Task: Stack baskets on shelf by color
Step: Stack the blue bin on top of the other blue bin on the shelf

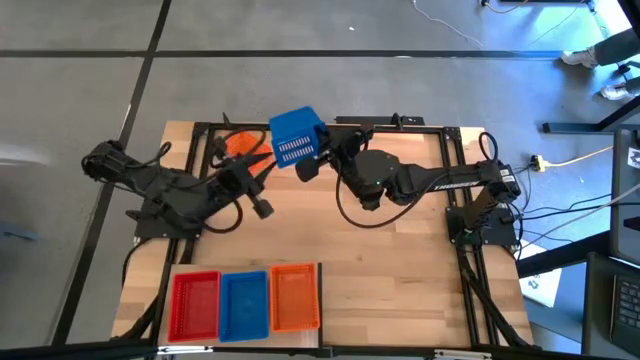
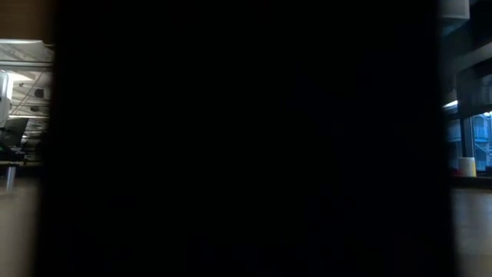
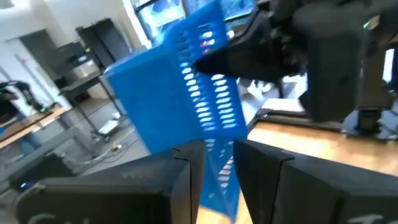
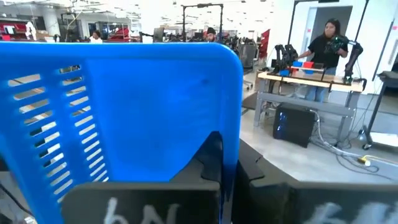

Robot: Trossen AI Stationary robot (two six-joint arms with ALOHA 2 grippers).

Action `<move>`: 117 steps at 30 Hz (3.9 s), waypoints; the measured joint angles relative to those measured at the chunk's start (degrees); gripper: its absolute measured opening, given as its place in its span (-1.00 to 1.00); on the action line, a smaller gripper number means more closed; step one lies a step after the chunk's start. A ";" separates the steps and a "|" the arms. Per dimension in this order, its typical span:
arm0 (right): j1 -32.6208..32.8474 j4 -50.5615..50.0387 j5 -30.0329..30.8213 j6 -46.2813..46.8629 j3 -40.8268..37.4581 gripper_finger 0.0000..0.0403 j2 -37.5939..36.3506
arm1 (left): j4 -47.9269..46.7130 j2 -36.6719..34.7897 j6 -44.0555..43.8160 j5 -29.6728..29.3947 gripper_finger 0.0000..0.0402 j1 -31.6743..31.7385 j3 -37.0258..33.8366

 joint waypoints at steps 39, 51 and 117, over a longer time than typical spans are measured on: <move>-1.51 -0.96 0.39 -6.54 0.00 -1.00 -0.09 | 7.97 2.33 3.93 -11.92 -0.61 0.38 0.02; -1.55 -0.94 0.37 -7.14 0.00 -1.00 -0.04 | 8.04 3.64 2.12 -8.70 -0.61 2.76 0.07; 8.84 -1.35 8.64 -13.62 0.11 -0.48 -0.13 | 7.79 -0.75 11.06 -17.60 -1.00 1.43 1.85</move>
